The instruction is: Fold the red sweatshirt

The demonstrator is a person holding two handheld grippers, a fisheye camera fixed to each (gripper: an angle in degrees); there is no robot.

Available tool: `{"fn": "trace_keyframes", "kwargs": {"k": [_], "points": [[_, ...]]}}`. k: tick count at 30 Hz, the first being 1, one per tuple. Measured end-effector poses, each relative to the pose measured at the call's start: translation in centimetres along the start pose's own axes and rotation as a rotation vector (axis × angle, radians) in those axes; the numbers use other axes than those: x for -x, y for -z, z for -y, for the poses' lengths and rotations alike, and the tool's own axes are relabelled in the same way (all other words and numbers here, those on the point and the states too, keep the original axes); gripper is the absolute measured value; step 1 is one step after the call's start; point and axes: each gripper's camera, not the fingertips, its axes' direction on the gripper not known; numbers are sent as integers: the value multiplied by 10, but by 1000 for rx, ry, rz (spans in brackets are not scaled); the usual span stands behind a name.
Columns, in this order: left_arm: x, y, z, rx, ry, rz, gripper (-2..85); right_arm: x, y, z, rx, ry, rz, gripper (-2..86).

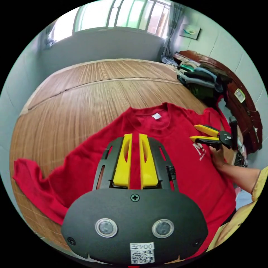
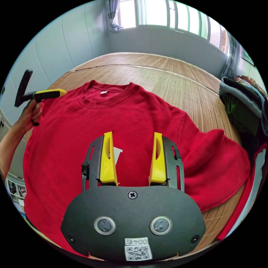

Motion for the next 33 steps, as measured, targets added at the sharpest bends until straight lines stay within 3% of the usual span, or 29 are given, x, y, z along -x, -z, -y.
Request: {"fn": "trace_keyframes", "kwargs": {"k": [5, 12, 19, 25, 33], "points": [[-3, -32, 63, 83, -139, 119, 123, 4, 0, -7, -4, 11, -8, 199], [-4, -65, 94, 172, -180, 154, 133, 5, 0, -14, -7, 12, -8, 198], [15, -73, 97, 144, -86, -29, 67, 4, -1, -19, -6, 11, -3, 197], [3, -64, 91, 95, -166, 145, 29, 4, -2, -22, -7, 17, 0, 197], [29, -53, 83, 37, -35, 32, 15, 3, -4, -24, -7, 19, 2, 198]]}}
